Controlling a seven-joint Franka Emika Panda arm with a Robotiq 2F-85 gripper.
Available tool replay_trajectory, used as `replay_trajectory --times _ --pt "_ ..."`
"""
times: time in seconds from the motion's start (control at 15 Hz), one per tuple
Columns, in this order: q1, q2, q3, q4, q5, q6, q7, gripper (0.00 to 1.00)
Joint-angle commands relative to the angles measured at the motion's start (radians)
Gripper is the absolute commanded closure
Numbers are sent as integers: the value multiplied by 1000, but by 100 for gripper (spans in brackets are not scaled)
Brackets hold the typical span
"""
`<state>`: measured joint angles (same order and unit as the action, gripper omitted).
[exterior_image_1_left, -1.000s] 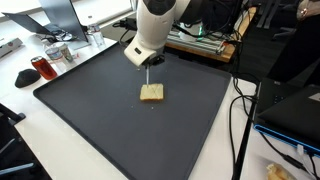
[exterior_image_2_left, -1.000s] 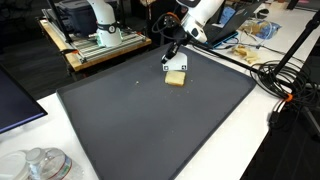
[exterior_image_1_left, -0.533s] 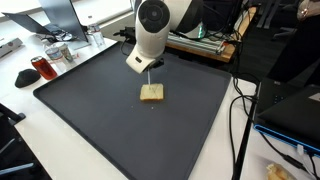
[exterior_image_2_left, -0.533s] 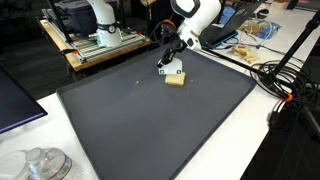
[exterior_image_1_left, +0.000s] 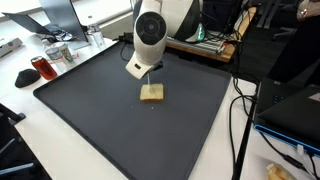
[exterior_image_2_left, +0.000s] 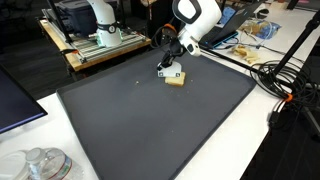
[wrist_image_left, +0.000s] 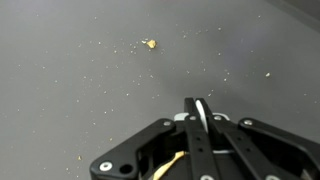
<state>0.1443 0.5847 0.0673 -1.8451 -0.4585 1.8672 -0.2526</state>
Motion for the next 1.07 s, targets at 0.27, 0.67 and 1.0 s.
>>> replay_trajectory --times 0.27,0.67,1.0 --pt "4 86 5 176 1 -182 -69 99" --pt "-13 137 14 233 20 -222 -116 99" --pt "-34 205 20 252 45 -207 -152 99"
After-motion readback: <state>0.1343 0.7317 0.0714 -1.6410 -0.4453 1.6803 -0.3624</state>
